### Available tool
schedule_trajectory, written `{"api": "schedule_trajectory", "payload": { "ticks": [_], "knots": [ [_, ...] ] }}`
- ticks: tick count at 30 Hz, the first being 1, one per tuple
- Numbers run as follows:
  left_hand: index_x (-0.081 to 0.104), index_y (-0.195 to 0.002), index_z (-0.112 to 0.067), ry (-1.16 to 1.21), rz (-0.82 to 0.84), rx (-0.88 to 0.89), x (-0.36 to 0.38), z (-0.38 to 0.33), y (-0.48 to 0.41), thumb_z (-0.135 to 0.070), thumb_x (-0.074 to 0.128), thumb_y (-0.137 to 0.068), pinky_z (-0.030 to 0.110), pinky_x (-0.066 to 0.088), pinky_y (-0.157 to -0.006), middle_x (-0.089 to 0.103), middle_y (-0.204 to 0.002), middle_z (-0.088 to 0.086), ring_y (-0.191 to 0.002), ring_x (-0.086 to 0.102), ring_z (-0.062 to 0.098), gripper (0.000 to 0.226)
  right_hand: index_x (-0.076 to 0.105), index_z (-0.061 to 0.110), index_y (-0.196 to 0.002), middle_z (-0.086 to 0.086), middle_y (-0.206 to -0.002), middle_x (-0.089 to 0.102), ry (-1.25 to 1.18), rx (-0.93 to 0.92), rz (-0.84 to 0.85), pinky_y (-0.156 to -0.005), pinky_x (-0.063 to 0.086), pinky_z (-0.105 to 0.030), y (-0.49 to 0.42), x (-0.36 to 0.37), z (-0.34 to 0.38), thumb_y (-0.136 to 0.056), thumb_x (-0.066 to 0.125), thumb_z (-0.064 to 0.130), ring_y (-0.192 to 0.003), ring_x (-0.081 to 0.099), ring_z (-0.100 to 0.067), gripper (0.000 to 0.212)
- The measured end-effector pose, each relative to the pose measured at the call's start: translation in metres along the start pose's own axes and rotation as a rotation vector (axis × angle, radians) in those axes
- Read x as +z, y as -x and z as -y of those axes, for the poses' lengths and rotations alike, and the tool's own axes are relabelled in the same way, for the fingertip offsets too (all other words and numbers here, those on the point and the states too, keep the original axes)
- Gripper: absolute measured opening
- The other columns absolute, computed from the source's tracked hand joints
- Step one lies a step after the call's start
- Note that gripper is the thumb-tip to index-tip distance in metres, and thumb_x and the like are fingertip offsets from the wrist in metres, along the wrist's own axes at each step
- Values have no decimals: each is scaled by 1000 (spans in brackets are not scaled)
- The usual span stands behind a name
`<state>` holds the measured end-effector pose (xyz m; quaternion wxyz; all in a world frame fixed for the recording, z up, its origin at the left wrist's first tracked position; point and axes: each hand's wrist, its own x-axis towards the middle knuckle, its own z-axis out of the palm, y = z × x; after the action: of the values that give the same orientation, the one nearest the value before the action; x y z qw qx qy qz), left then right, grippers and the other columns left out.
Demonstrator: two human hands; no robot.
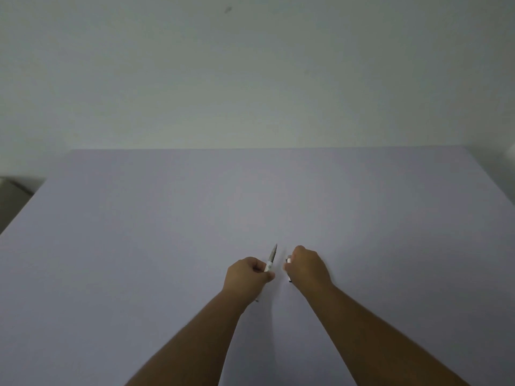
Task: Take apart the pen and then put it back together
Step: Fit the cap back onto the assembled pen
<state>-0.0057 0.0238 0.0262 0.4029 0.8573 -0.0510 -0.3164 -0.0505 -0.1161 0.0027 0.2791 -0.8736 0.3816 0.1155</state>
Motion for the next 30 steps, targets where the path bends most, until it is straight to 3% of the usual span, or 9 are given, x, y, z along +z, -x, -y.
{"api": "schedule_trajectory", "payload": {
  "ticks": [3,6,8,11,14,16,19,26,30],
  "knots": [
    [63,-72,-24,5,10,-2,1,0,-1,-27,74,-76,12,39,-42,62,-73,-7,-63,56,7,12,53,8,-108,-12,-110,66,-1,-6,-48,-80,51,-33,-1,8,-1,-91,51,23,-101,63,-29,23],
    [65,-74,-23,19,19,-3,0,1,-3,-27,75,-76,15,40,-46,63,-74,-6,-65,56,8,11,55,6,-105,-13,-106,66,-83,10,-64,-76,49,-32,-2,6,-1,-92,51,26,-98,64,-30,24],
    [66,-75,-22,23,23,-6,-1,1,-3,-26,75,-75,17,41,-48,63,-75,-6,-65,56,8,10,61,5,-101,-11,-95,68,-264,39,-70,-76,50,-33,-3,0,0,-91,53,27,-89,66,-31,25],
    [67,-78,-19,16,31,-17,-2,1,-3,-26,75,-74,18,42,-49,62,-74,-4,-64,55,9,11,69,9,-72,-5,-67,68,-671,87,-55,-63,52,-32,-6,-16,3,-90,55,29,-61,62,-21,30],
    [69,-80,-17,0,45,-26,-1,0,-2,-26,75,-74,18,42,-50,61,-73,-4,-62,53,9,12,67,17,-63,-5,-67,69,-1043,151,-45,-59,51,-25,-7,-30,8,-88,61,23,-59,60,-12,26],
    [68,-74,-21,-9,52,-20,0,-1,-1,-26,76,-73,18,41,-49,61,-72,-6,-61,53,8,9,67,15,-65,-7,-70,69,-1153,164,-17,-60,52,-26,-8,-36,10,-86,63,17,-62,60,-14,22],
    [66,-69,-25,-19,65,-7,3,-4,0,-26,76,-73,18,42,-50,60,-71,-7,-63,53,7,11,69,13,-68,-7,-69,68,-1153,154,29,-59,52,-27,-2,-39,12,-86,64,17,-61,59,-14,19],
    [67,-76,-16,4,64,12,7,-9,6,-26,74,-75,21,41,-52,57,-66,-4,-58,50,10,13,70,7,-81,-8,-74,67,-1045,78,184,-59,52,-25,18,-37,8,-83,68,16,-61,56,-15,9],
    [61,-68,-20,10,72,18,10,-11,10,-24,73,-76,22,40,-53,55,-64,-4,-58,49,11,15,70,9,-75,-7,-71,68,-1059,71,212,-60,54,-25,27,-37,4,-85,67,16,-62,57,-17,12]
  ]
}}
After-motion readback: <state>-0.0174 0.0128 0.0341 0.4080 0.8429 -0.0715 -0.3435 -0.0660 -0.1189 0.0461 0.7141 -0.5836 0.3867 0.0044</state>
